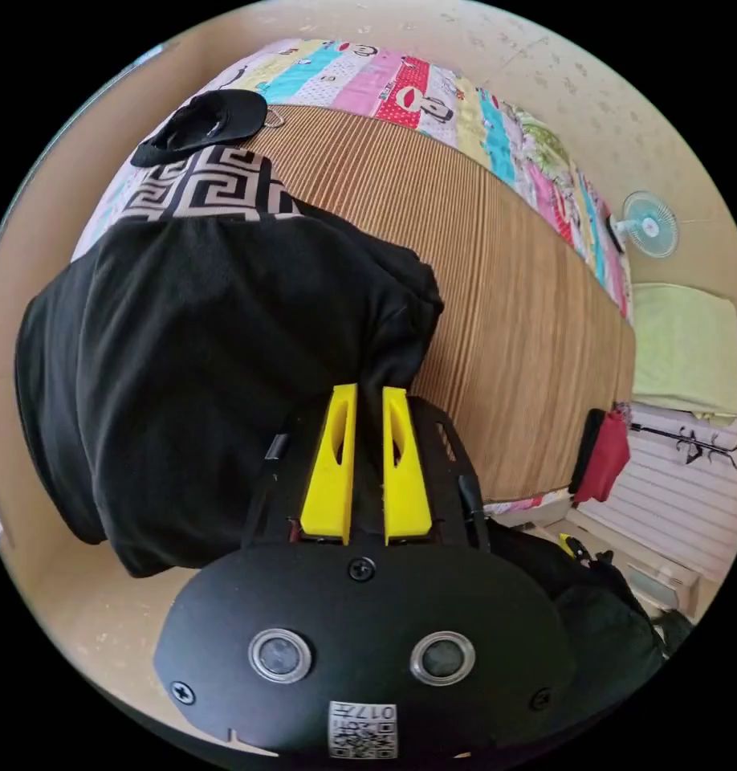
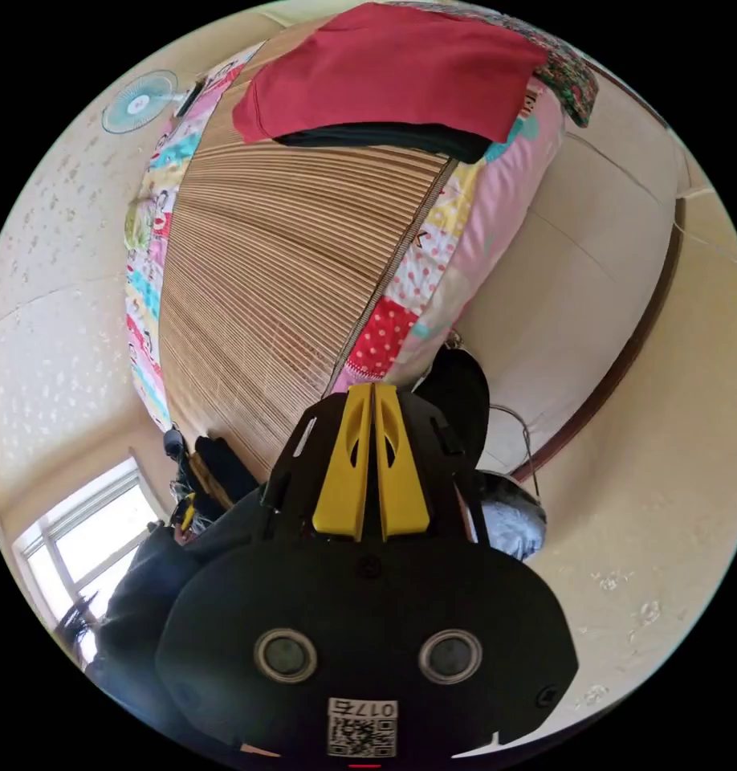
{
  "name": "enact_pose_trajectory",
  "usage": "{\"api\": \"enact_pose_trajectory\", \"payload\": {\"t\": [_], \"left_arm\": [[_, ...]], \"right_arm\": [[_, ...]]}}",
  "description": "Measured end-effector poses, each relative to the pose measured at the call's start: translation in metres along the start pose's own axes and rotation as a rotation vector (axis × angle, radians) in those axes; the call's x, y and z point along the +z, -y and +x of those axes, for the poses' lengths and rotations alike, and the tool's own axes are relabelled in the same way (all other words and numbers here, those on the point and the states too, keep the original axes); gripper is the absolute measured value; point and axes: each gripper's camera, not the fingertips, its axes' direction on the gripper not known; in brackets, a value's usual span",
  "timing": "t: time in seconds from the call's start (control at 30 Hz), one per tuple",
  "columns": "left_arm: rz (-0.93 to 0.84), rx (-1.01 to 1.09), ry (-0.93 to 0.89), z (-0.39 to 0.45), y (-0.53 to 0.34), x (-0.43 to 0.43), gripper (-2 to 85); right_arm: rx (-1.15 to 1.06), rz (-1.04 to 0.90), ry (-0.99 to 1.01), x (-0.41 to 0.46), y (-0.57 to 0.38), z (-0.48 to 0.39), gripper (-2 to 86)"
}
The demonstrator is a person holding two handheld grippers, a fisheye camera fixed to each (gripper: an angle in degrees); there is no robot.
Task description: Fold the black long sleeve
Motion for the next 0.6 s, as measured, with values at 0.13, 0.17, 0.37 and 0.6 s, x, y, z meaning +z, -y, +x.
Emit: {"api": "enact_pose_trajectory", "payload": {"t": [0.13,0.17,0.37,0.6], "left_arm": [[0.044,0.111,-0.413,-0.015,-0.007,-0.025,1.3],[0.061,0.189,-0.559,-0.015,-0.004,-0.043,0.7],[0.029,0.860,-1.086,0.068,-0.025,-0.164,-0.4],[0.105,1.378,-1.422,0.196,-0.115,-0.220,-0.4]], "right_arm": [[-0.149,0.133,0.304,0.002,-0.015,0.025,0.5],[-0.194,0.159,0.360,0.004,-0.016,0.026,0.6],[-0.536,0.102,0.454,0.029,-0.007,-0.020,1.0],[-1.239,-0.081,0.610,0.059,-0.073,-0.141,4.4]]}}
